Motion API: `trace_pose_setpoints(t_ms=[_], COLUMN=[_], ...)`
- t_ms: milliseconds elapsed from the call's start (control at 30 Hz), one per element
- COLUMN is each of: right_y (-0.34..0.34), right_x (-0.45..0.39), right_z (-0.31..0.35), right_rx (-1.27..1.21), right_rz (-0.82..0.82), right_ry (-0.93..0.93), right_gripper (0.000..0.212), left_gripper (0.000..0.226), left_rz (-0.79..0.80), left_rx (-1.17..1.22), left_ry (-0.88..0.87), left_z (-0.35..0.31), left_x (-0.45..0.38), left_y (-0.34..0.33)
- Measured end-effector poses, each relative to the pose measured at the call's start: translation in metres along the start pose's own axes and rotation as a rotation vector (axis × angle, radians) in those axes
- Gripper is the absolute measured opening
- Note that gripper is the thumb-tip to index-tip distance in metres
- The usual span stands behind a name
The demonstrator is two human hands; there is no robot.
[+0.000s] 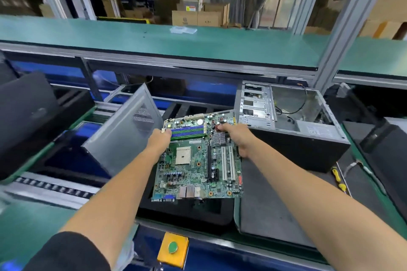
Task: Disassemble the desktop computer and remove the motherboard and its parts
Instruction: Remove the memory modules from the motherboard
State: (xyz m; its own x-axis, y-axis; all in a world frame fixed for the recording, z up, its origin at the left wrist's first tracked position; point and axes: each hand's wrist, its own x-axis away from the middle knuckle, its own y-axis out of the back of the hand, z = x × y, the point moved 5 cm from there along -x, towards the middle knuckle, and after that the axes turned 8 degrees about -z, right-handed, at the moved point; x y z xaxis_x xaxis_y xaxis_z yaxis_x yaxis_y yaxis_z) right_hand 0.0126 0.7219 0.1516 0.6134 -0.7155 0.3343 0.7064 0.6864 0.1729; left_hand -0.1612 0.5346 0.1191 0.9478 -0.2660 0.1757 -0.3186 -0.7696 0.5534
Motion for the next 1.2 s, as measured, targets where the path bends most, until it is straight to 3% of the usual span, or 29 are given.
trace_pose_setpoints(t_ms=[167, 233, 333, 500, 633, 733, 833, 900, 1033, 1100, 1200], right_y=[-0.026, -0.035, -0.053, -0.074, -0.092, -0.104, -0.110, -0.115, -0.118, -0.118, -0.119], right_x=[-0.035, -0.045, -0.057, -0.068, -0.074, -0.078, -0.081, -0.082, -0.082, -0.083, -0.085], right_z=[-0.006, -0.011, -0.019, -0.031, -0.041, -0.045, -0.051, -0.054, -0.060, -0.061, -0.063], right_rx=[-0.105, -0.159, -0.214, -0.246, -0.262, -0.229, -0.199, -0.197, -0.217, -0.232, -0.253], right_rz=[0.075, 0.116, 0.175, 0.279, 0.347, 0.392, 0.355, 0.345, 0.338, 0.326, 0.333], right_ry=[-0.025, -0.054, -0.115, -0.204, -0.267, -0.280, -0.296, -0.324, -0.387, -0.401, -0.415], right_gripper=[0.074, 0.089, 0.094, 0.072, 0.071, 0.045, 0.034, 0.040, 0.075, 0.072, 0.049], left_gripper=[0.033, 0.036, 0.043, 0.050, 0.055, 0.059, 0.055, 0.053, 0.047, 0.042, 0.034], left_rz=[-0.138, -0.218, -0.304, -0.348, -0.352, -0.339, -0.339, -0.350, -0.379, -0.381, -0.365], left_rx=[0.002, 0.037, 0.019, -0.165, -0.324, -0.345, -0.356, -0.384, -0.445, -0.457, -0.485], left_ry=[0.041, 0.045, 0.030, -0.055, -0.103, -0.154, -0.197, -0.220, -0.261, -0.276, -0.288], left_z=[-0.007, -0.010, -0.015, -0.039, -0.053, -0.060, -0.063, -0.065, -0.068, -0.070, -0.072], left_x=[-0.033, -0.040, -0.046, -0.061, -0.069, -0.075, -0.078, -0.079, -0.079, -0.079, -0.078], left_y=[0.018, 0.029, 0.044, 0.061, 0.071, 0.075, 0.075, 0.073, 0.068, 0.067, 0.065])
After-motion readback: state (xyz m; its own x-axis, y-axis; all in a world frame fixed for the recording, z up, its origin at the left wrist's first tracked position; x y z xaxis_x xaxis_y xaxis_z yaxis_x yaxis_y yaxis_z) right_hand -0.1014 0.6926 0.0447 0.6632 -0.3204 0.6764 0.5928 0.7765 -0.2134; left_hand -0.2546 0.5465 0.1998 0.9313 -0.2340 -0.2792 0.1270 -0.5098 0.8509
